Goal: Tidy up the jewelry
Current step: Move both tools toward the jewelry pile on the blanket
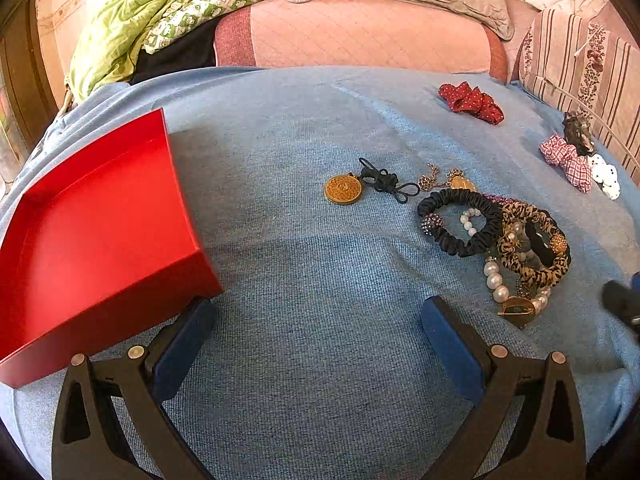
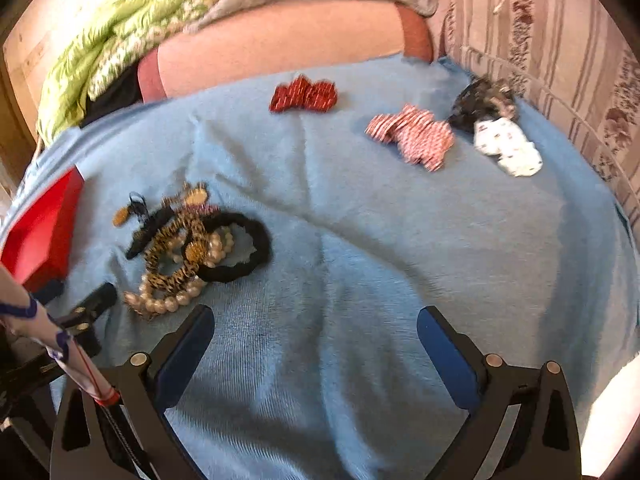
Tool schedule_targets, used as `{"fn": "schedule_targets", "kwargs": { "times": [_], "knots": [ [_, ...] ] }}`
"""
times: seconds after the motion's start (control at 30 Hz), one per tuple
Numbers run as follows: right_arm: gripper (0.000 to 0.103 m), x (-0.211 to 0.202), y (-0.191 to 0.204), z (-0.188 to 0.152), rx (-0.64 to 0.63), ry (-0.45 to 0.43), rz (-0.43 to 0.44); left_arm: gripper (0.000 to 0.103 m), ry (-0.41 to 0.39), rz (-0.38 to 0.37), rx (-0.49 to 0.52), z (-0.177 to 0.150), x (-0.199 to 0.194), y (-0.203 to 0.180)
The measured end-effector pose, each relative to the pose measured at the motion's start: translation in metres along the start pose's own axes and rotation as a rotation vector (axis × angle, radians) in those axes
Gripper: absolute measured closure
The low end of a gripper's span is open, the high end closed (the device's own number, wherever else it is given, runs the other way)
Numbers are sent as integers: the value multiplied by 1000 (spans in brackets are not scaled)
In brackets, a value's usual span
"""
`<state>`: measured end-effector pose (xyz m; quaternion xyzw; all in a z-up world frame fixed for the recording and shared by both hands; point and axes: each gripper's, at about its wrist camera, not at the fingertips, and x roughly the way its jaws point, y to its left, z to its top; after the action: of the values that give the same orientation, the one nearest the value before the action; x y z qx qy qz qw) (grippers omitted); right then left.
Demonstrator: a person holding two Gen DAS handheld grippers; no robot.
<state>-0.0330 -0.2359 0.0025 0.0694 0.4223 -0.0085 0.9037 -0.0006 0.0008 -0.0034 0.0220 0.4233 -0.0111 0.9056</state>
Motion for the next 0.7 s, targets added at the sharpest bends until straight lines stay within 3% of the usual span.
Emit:
{"fn": "schedule_targets", "kwargs": {
  "times": [0.57, 0.7],
  "knots": [
    [0, -66, 23, -27, -126, -142, 155, 0, 20, 34, -4, 4, -4, -7],
    [0, -75, 15, -32, -104, -160, 158, 0, -102, 63, 29, -9, -45, -14]
  ]
}}
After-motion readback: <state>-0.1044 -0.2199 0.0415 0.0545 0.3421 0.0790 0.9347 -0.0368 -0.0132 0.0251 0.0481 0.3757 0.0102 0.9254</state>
